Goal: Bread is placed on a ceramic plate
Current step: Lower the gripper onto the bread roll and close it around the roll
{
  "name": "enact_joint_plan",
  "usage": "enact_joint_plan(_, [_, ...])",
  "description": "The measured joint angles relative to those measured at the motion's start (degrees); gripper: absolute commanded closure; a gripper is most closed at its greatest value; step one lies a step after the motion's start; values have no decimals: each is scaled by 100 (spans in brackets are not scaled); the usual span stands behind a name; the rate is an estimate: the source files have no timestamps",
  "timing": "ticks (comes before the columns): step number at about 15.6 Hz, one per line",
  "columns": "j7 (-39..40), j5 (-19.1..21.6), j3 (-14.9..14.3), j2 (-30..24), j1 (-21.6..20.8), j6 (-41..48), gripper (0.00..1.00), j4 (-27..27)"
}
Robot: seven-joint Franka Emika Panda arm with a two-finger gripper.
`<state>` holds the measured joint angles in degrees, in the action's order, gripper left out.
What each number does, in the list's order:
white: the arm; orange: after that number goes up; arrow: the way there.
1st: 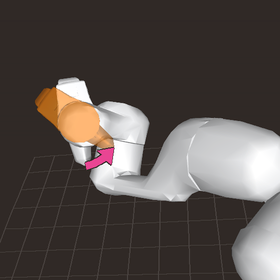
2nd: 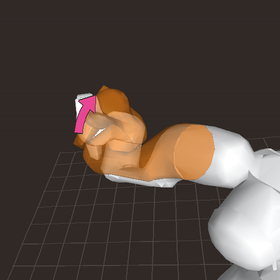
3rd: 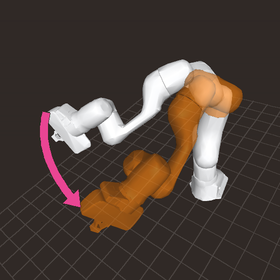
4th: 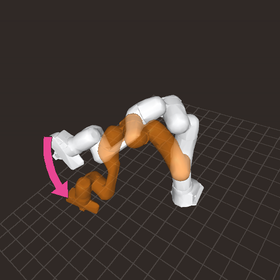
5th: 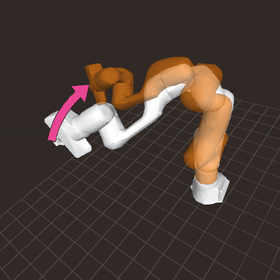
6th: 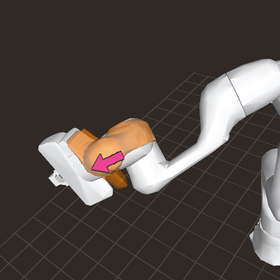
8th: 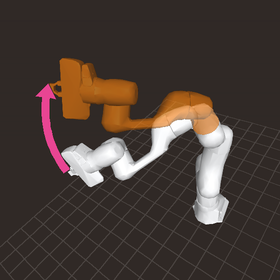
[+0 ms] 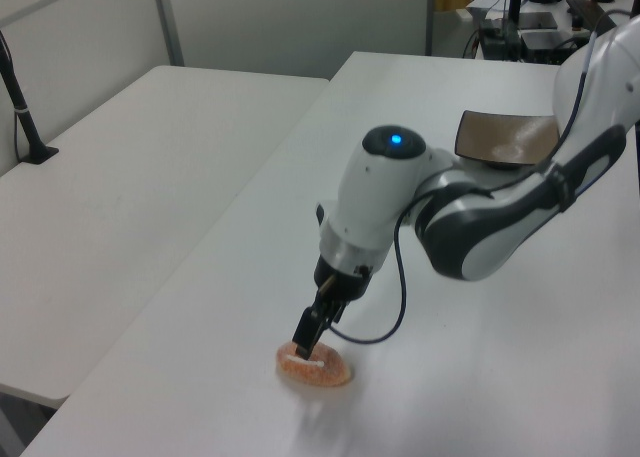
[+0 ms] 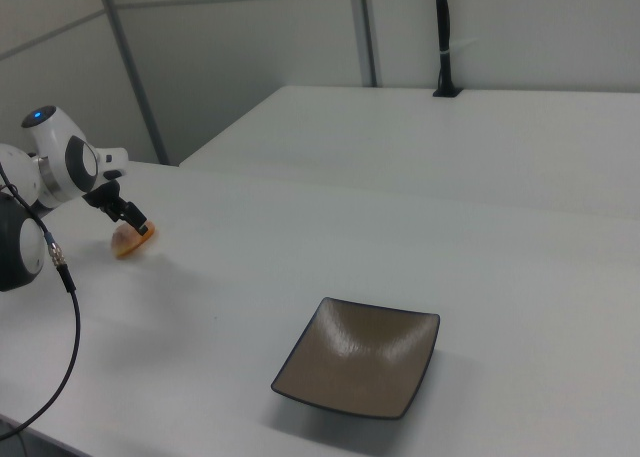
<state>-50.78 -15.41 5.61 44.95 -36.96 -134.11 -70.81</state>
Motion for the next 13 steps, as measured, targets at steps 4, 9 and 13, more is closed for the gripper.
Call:
enact_joint_plan(4, [-125, -294, -9, 294, -92, -174, 11, 250])
enact_joint_plan(9, [-308, -632, -9, 399, -229, -174, 78, 256])
enact_joint_plan(13, [-427, -765, -11, 399, -244, -174, 79, 292])
